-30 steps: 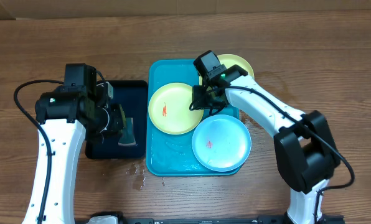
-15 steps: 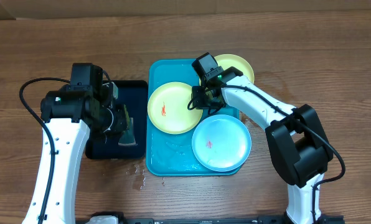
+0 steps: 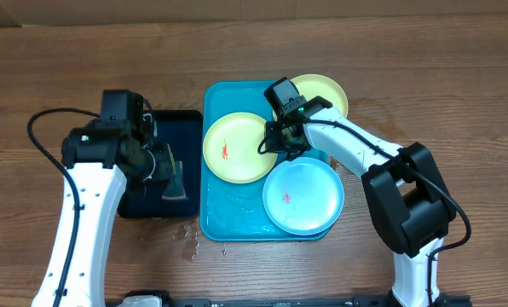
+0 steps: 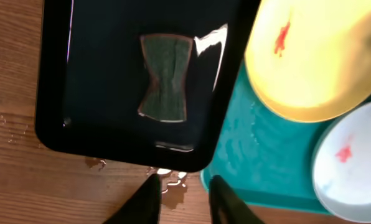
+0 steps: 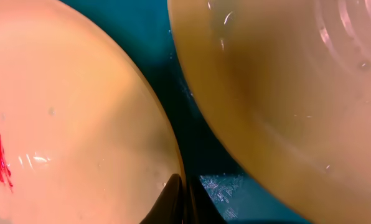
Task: Clean dirty plates on tray and stack at the side
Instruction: 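Lower the left gripper and grasp the green-and-pink sponge, then carry the sponge with the left gripper onto the left yellow plate, then scrub the left yellow plate's red stain with the sponge, left gripper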
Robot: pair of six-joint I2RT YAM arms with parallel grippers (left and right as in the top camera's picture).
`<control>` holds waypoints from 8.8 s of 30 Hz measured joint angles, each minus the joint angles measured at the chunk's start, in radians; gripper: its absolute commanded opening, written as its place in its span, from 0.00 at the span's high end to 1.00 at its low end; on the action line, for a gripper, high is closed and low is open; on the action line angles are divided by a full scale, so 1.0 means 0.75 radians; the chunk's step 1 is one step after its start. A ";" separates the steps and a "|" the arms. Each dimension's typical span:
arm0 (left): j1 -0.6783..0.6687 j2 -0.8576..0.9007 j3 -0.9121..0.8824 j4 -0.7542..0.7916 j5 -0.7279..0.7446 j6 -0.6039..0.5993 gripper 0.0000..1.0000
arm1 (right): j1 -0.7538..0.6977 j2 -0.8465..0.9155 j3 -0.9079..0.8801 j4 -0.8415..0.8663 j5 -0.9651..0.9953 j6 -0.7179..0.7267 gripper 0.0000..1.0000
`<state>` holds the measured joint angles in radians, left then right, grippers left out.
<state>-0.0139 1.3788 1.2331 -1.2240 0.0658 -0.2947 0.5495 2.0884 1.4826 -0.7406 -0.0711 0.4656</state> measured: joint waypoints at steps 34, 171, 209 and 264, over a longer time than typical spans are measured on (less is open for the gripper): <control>0.001 0.358 -0.275 0.445 -0.045 0.163 0.73 | 0.000 0.000 0.001 -0.017 -0.004 0.192 0.96; -0.059 0.541 -0.136 0.589 -0.164 0.289 0.96 | 0.000 0.000 0.001 -0.012 0.000 0.203 0.96; -0.346 0.737 0.242 0.612 0.067 0.112 0.96 | 0.000 0.000 0.001 -0.005 0.000 0.202 0.96; -0.331 0.775 0.446 0.457 0.266 0.081 0.96 | 0.000 0.000 0.001 0.010 0.010 0.202 0.96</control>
<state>-0.2623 1.9602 1.5673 -0.8814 0.2653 -0.2337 0.5495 2.0884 1.4830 -0.7334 -0.0635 0.6174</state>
